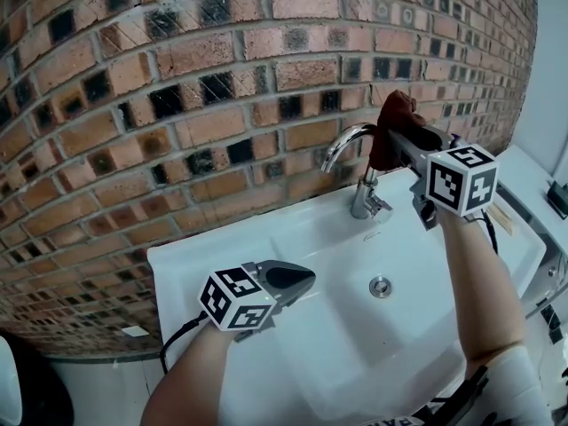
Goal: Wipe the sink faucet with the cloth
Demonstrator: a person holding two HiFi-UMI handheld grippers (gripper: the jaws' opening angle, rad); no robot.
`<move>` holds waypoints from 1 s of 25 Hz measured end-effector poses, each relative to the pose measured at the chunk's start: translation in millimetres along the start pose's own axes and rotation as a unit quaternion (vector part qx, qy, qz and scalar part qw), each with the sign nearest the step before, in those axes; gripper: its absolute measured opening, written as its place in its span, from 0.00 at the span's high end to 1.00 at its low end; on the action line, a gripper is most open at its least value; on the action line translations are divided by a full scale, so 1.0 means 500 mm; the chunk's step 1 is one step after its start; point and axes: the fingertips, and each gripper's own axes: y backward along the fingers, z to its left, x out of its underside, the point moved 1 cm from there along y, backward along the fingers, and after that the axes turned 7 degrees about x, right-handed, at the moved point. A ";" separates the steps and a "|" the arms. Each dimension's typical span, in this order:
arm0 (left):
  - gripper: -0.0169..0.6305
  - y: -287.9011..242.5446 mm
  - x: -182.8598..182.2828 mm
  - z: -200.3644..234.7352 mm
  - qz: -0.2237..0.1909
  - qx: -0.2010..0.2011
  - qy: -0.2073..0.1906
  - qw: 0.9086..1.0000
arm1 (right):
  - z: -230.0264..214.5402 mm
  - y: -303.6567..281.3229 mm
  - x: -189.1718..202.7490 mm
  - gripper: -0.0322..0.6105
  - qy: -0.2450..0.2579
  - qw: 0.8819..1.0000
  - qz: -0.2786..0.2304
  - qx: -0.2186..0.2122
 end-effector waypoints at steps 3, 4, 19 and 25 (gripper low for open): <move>0.96 -0.001 0.000 0.001 0.000 0.000 0.000 1.000 | -0.012 0.000 0.022 0.81 -0.010 1.000 0.000 0.012; 0.96 -0.001 0.000 0.001 0.000 0.000 0.000 1.000 | -0.017 0.000 0.030 0.81 -0.015 1.000 0.001 0.015; 0.96 -0.001 0.000 0.002 0.001 0.000 0.000 1.000 | -0.029 -0.024 0.229 0.83 -0.110 0.992 0.061 0.024; 0.96 -0.001 0.000 0.001 0.001 0.000 0.001 1.000 | -0.029 -0.022 0.236 0.83 -0.115 0.991 0.065 0.020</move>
